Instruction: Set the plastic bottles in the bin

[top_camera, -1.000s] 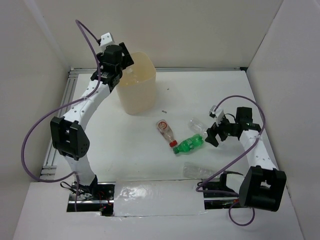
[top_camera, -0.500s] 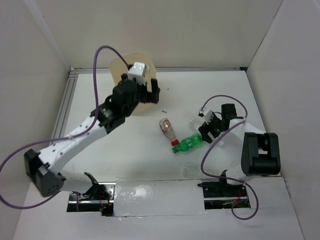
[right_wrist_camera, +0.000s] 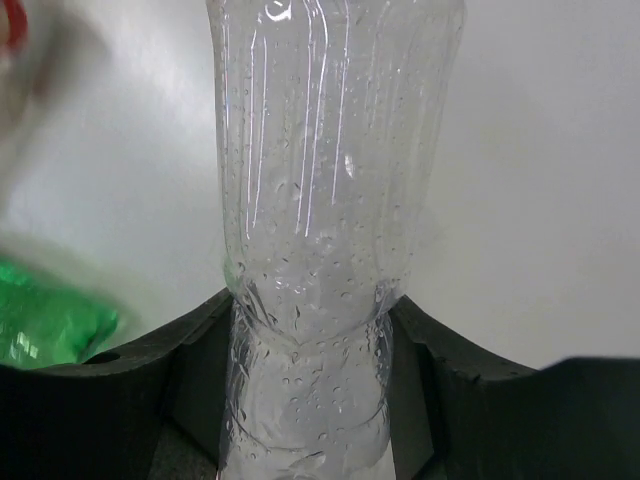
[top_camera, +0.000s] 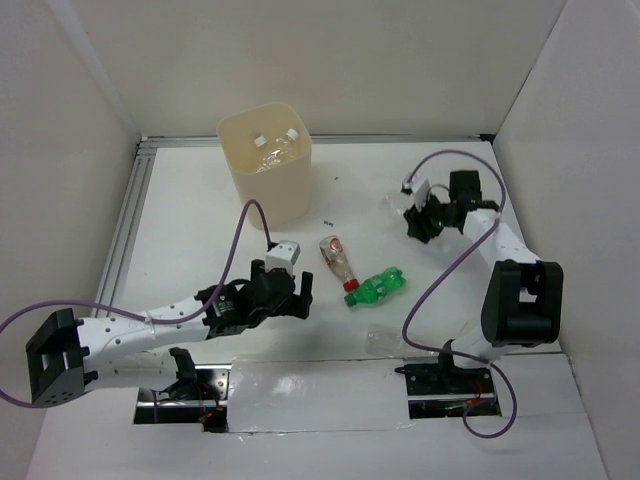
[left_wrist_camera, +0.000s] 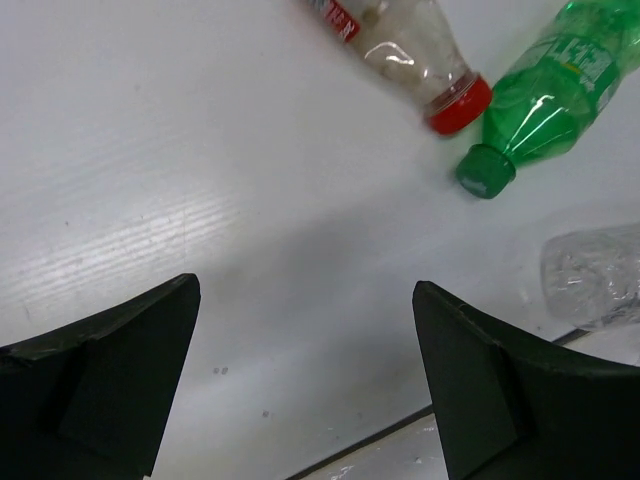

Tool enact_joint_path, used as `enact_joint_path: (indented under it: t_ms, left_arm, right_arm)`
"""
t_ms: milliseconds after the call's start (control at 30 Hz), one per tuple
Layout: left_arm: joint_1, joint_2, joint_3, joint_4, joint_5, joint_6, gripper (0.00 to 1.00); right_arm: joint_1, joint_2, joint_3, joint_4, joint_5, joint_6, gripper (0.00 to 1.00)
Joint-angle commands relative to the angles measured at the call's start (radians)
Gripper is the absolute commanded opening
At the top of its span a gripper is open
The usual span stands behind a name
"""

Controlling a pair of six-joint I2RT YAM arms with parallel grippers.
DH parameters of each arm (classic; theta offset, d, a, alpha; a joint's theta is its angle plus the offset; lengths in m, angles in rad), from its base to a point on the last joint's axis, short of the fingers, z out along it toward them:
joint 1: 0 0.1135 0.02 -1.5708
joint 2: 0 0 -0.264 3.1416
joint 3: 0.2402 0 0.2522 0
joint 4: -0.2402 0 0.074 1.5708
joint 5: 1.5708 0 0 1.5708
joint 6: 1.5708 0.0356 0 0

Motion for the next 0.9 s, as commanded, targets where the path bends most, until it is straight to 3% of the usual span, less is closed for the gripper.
enact_joint_path:
  t_ms: [0, 200, 400, 633, 767, 833, 867]
  left_arm:
    - [-0.021, -0.028, -0.049, 0.064, -0.029, -0.170, 1.00]
    - [-0.040, -0.019, -0.110, 0.148, 0.023, -0.219, 1.00]
    - [-0.069, 0.001, -0.122, 0.161, 0.023, -0.241, 1.00]
    - [-0.089, 0.001, -0.123, 0.159, 0.011, -0.281, 1.00]
    - [-0.089, 0.010, -0.120, 0.173, 0.011, -0.290, 1.00]
    - [-0.089, 0.050, -0.078, 0.184, -0.002, -0.290, 1.00]
    - [-0.089, 0.050, -0.078, 0.184, -0.012, -0.281, 1.00]
  right_arm:
    - [0.072, -0.053, 0.271, 0.003, -0.120, 0.078, 0.31]
    - [0.284, 0.046, 0.620, 0.212, -0.091, 0.215, 0.33]
    - [0.464, 0.339, 1.049, 0.275, -0.080, 0.324, 0.33]
    - [0.639, 0.577, 1.329, 0.316, -0.038, 0.350, 0.36]
    - [0.677, 0.694, 1.388, 0.316, -0.038, 0.373, 0.52]
    - [0.686, 0.715, 1.388, 0.316, -0.018, 0.387, 0.71]
    - [0.686, 0.715, 1.388, 0.316, -0.008, 0.387, 0.71]
